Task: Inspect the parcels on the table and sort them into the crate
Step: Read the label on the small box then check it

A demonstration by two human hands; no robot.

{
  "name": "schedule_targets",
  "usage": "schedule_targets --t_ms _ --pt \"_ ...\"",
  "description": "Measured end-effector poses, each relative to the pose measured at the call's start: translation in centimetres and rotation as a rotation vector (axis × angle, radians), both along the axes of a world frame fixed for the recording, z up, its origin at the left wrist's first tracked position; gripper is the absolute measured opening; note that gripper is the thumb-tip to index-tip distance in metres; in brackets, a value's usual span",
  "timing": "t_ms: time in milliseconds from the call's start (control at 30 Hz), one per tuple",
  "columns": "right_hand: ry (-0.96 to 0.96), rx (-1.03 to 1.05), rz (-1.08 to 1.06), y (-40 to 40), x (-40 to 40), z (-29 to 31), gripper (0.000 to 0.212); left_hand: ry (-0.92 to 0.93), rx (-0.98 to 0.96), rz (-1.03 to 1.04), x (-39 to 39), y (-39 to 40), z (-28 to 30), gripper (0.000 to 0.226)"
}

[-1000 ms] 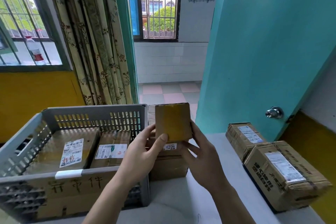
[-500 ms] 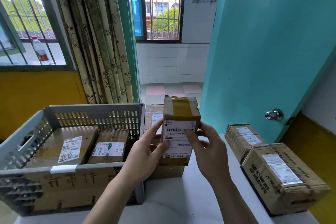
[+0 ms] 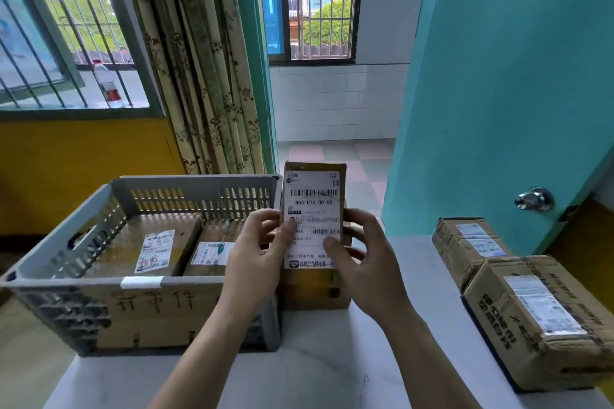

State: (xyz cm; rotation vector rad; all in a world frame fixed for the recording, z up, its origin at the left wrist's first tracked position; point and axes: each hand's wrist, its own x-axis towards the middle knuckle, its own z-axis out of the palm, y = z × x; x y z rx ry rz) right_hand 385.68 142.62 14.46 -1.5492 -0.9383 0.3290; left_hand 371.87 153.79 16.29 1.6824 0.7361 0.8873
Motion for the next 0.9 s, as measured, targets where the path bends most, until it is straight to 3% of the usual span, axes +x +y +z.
schedule_targets --t_ms 167,367,567,700,900 --pt "-0.077 -0.03 0.041 2.4 -1.1 0.1 0.053 -0.006 -0.045 0.005 -1.5 2.1 0.5 0.017" --pt "-0.123 -0.098 0.074 7.3 -3.5 0.2 0.059 -0.042 -0.132 -0.073 -5.5 7.0 0.5 0.031" --pt "-0.042 -0.153 0.149 14.4 -8.2 0.4 0.054 -0.004 -0.154 -0.087 -10.5 15.0 0.4 0.035" --pt "-0.038 -0.22 0.213 20.6 -11.5 0.9 0.047 0.076 -0.106 -0.05 -13.7 21.3 0.5 0.038" --pt "0.0 -0.383 0.265 29.2 -16.8 0.3 0.064 0.235 -0.06 -0.011 -18.9 30.2 -0.9 0.044"
